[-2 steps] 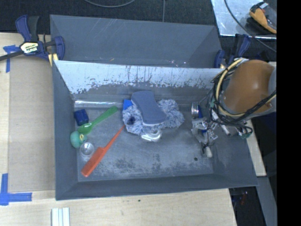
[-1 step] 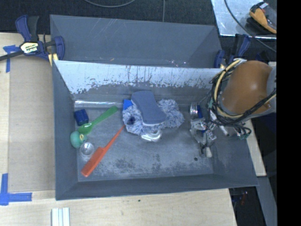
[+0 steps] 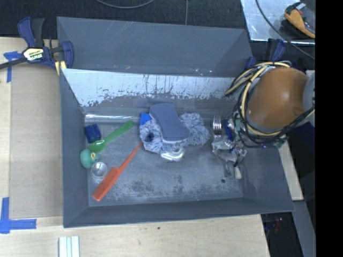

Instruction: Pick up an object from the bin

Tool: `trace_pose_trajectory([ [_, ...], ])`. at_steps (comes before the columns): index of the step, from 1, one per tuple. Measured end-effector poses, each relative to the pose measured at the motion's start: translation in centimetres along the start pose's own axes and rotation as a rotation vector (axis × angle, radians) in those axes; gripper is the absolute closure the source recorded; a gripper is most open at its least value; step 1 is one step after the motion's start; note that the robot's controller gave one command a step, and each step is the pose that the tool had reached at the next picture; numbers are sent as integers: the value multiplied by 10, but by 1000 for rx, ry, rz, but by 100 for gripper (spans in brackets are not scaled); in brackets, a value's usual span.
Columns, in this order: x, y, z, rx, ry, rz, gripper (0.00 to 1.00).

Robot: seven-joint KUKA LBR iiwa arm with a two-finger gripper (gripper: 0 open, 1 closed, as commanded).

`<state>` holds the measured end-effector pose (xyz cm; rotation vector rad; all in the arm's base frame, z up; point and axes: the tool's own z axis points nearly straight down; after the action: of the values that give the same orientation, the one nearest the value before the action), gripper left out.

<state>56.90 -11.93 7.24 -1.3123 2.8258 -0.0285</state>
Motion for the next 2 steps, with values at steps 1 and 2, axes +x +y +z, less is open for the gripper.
trace_pose_trajectory([
  [1, -16, 21, 0, -1, 3, 354, 100],
  [2, -26, 19, 0, 7, -5, -36, 100],
])
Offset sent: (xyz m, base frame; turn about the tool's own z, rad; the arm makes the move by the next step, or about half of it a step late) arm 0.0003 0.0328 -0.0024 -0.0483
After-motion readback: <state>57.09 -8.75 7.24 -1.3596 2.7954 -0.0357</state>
